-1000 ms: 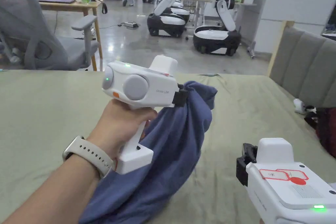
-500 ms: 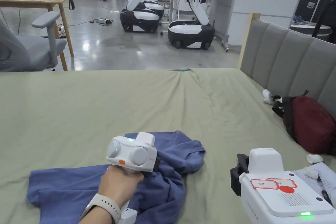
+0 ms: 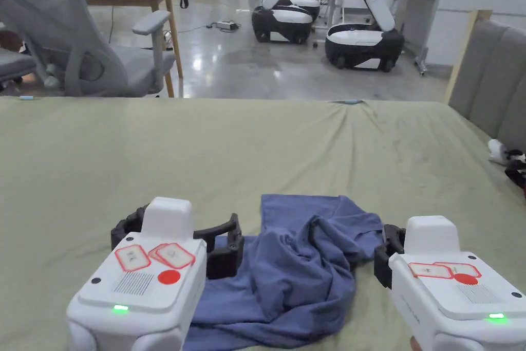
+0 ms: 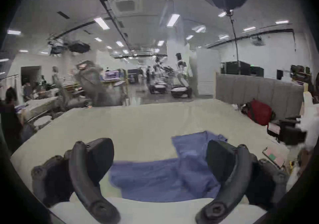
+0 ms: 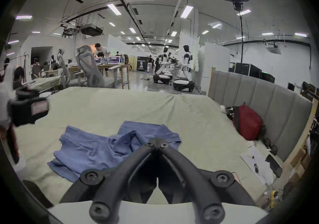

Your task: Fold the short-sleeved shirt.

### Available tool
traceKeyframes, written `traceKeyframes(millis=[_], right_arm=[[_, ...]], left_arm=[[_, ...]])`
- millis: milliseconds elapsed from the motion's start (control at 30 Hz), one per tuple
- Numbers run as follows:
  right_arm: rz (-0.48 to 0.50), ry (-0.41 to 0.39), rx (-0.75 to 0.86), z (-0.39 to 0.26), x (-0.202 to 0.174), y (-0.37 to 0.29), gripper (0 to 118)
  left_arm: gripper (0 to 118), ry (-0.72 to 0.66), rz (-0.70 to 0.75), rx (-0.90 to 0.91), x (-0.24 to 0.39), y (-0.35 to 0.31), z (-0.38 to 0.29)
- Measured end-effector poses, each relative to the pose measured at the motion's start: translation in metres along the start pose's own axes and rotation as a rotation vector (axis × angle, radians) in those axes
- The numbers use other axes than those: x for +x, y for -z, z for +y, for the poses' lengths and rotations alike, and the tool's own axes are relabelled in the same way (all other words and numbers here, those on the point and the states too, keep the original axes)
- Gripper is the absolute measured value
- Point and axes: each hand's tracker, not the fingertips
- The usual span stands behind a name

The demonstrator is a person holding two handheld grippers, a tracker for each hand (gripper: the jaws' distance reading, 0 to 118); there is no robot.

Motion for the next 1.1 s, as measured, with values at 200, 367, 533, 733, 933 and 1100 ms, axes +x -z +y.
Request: traceKeyframes(millis=[200, 367, 533, 733, 933, 1100], right_arm=[[0.041, -0.012, 0.014, 0.001, -0.022, 0.003, 0], [0.053, -0.015, 0.007, -0.001, -0.022, 0.004, 0], [0.053, -0.018, -0.017, -0.006, -0.012, 0.006, 0], [0.018, -0.01, -0.048, -0.012, 0.012, 0.012, 0], [-0.04, -0.011, -0.116, -0.023, 0.052, 0.033, 0], [-0.097, 0.002, -0.214, -0.039, 0.097, 0.085, 0]], left_arm=[[0, 0.009, 0.099, -0.066, -0.031, -0.016, -0.018], [0, -0.027, 0.028, -0.232, -0.078, 0.039, 0.013], [0, -0.077, -0.018, -0.495, -0.123, 0.147, 0.033], [109, -0.074, 0.005, -0.754, -0.125, 0.241, 0.002], [62, 0.046, 0.044, -0.838, -0.098, 0.276, -0.051], [1, 0.176, -0.026, -0.779, -0.078, 0.261, -0.051]])
